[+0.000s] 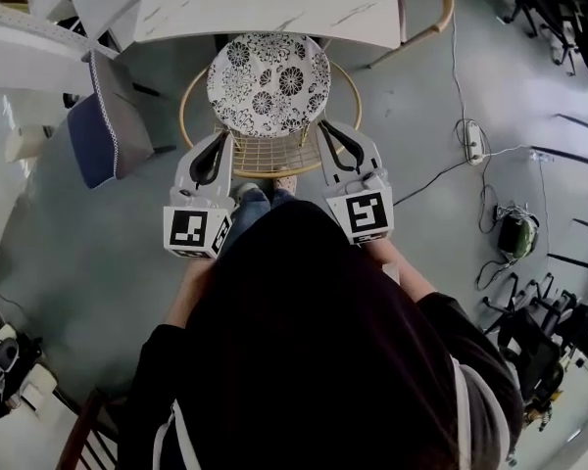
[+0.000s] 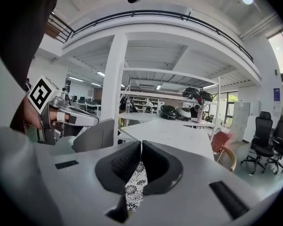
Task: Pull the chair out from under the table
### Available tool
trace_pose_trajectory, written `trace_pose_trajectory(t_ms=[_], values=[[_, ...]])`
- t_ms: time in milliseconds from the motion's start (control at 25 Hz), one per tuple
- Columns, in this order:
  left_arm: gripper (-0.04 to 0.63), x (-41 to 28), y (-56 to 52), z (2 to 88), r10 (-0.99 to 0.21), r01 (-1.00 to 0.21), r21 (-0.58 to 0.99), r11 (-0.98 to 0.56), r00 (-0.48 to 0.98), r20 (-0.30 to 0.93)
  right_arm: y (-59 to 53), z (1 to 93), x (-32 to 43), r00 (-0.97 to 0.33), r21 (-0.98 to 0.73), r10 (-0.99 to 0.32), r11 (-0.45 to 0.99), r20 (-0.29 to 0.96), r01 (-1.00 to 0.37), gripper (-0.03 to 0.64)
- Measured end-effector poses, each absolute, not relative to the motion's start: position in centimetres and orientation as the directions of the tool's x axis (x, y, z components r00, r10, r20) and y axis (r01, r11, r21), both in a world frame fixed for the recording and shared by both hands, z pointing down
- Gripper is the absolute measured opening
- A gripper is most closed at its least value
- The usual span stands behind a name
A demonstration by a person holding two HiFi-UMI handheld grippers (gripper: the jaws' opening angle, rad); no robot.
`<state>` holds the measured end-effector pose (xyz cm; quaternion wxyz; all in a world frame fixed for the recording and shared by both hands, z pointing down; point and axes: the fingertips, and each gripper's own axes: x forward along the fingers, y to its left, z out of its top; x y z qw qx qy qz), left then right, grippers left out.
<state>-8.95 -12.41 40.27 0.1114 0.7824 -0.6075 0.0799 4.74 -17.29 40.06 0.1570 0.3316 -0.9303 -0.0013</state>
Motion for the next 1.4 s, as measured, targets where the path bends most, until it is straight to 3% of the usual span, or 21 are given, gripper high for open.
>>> trace_pose_trajectory(t_ms=[640, 880, 1120, 1240, 1400], values=[[0.008, -8.6, -12.9, 51.5, -0.780, -0.908, 0.110, -0.404, 0.404, 0.478, -16.1, 50.2, 4.7, -0.693, 0.072, -0.495, 0.837, 0.524, -0.543, 0.023], [0.014, -7.7, -11.2, 55.7, -0.657, -0.854, 0.145, -0.500, 0.483, 0.579, -14.7, 54.0, 5.7, -0.656, 0.031, -0.437, 0.845, 0.616, -0.534, 0.023], [0.153, -7.2, -8.6, 58.7, -0.513, -0.773, 0.185, -0.607, 0.560, 0.651, -12.3, 57.2, 6.2, -0.628, 0.012, -0.308, 0.903, 0.715, -0.429, 0.027], [0.202, -7.0, -7.3, 59.8, -0.445, -0.724, 0.185, -0.664, 0.582, 0.681, -11.5, 58.3, 6.5, -0.606, 0.012, -0.268, 0.920, 0.749, -0.392, 0.144], [0.277, -6.6, -6.1, 60.7, -0.352, -0.659, 0.203, -0.724, 0.606, 0.713, -10.3, 59.1, 6.6, -0.583, 0.029, -0.213, 0.951, 0.784, -0.309, 0.174]])
